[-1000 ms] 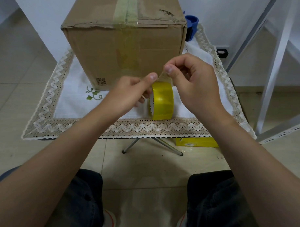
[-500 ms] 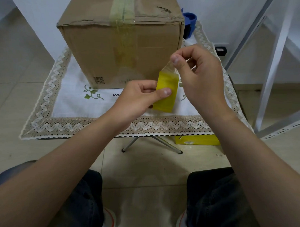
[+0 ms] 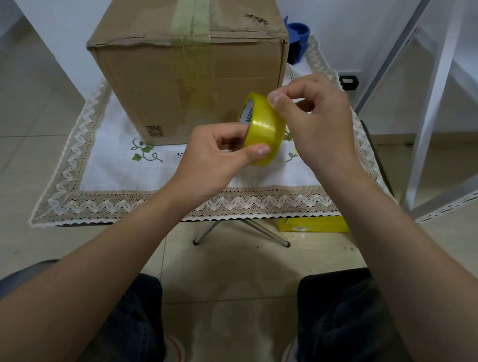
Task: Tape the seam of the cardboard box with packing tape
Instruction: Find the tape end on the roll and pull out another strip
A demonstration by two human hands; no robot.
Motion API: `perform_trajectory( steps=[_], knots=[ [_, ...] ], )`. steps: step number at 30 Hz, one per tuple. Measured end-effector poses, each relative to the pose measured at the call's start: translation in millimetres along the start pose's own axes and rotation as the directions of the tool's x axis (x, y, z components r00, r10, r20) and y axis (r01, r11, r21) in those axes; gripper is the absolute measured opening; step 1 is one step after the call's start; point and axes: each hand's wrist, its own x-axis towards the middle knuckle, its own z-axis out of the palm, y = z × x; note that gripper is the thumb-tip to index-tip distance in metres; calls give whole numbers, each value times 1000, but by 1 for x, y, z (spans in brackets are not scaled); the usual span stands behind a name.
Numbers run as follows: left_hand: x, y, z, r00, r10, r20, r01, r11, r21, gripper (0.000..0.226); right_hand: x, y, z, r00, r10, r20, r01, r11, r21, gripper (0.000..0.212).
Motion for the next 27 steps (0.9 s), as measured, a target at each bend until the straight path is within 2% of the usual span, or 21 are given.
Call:
perform_trajectory(
  steps=[2, 4, 6, 9, 11, 13, 17, 20, 22, 27],
  knots=[
    [1, -1, -1, 1000, 12, -6, -12, 1000, 17, 18, -1, 0, 1, 997, 75, -13, -73, 991, 109, 9],
    [2, -1, -4, 1000, 4, -2, -4, 1000, 4, 22, 0, 4, 1, 982, 188, -10, -183, 970, 160, 30],
    [4, -1, -6, 1000, -8, 11, 8, 1000, 12, 26, 2, 5, 0, 947, 313, 64, -319, 937, 142, 37],
    [6, -5, -5, 997, -59, 45, 57, 998, 39, 29, 1, 6, 2, 892, 393, 224, -431, 889, 155, 30],
    [5, -3, -2, 993, -107, 53, 105, 994, 31, 24, -2, 6, 6, 878, 398, 268, -457, 862, 218, 25],
    [4, -2, 0, 991, -129, 24, 129, 992, 15, 9, -4, 7, 11, 861, 411, 300, -491, 827, 275, 20],
    [8, -3, -6, 982, -187, -25, 186, 982, -24, 38, -7, 8, 19, 850, 402, 341, -507, 800, 320, 16],
    [10, -2, -9, 976, -216, -1, 216, 975, -61, 30, -7, 8, 21, 848, 401, 346, -509, 799, 322, 19],
    [12, -2, -8, 974, -224, 17, 225, 972, -66, 34, -7, 9, 18, 849, 406, 338, -508, 803, 312, 21],
    [16, 4, 3, 963, -270, -19, 263, 949, -171, 30, -7, 9, 7, 894, 346, 285, -421, 867, 266, 30]
  ],
)
